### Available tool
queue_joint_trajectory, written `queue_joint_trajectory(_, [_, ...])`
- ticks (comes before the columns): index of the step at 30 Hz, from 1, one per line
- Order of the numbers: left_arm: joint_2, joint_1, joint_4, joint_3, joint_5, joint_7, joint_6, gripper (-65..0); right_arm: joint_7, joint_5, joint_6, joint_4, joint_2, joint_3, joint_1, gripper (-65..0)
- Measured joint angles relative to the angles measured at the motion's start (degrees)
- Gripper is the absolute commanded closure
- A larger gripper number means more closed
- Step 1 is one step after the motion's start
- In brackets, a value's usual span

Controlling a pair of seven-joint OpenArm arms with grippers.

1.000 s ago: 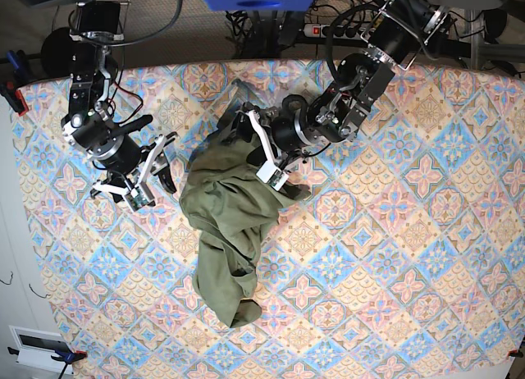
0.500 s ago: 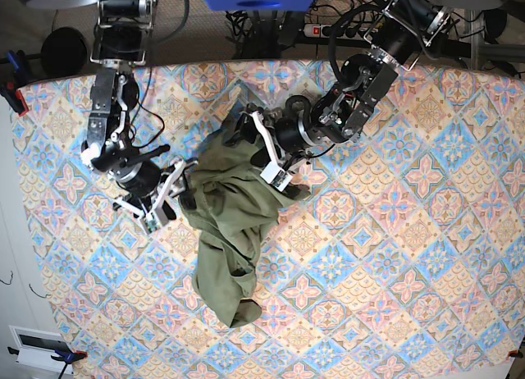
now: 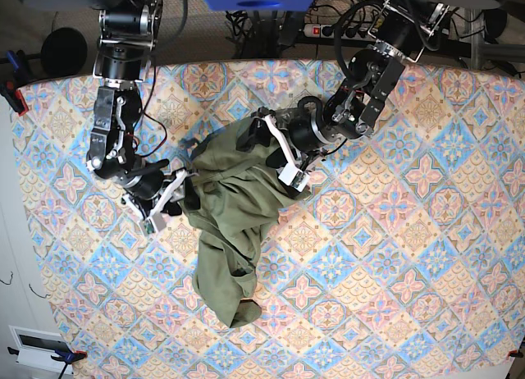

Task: Layout the t-shirt on the table in an organized manner, then fold the t-shirt properly
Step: 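Grasp the t-shirt with both grippers and spread it apart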

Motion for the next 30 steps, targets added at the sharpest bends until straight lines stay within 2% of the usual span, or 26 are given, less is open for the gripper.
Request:
queue_joint_trajectory(19, [0.0,0.09,0.2,-0.02,-0.11,-0.02,0.02,-45.6,-0.04,-0.15,-0.02,-1.73,0.11,0.0,0.09,-26.3])
queue_joint_trajectory(26, [0.0,0.09,0.2,-0.02,-0.11,-0.02,0.0,-45.6,-0.09,-0.13,-0.02,-1.46,0.2,0.04,-2.51,-26.3])
queue_joint_trajectory(28, [0.0,0.07,0.2,0.0,-0.13,-0.02,-0.04,-45.6,-0.15,-0.17,-0.04,-1.44,0.24,0.04,-2.93,-24.0])
queue_joint_trajectory(30, [0.0,0.09,0.2,0.0,-0.13,0.0,-0.02,-45.6,-0.11,-0.11,-0.02,-1.44,0.33,0.04,-2.86,-18.8])
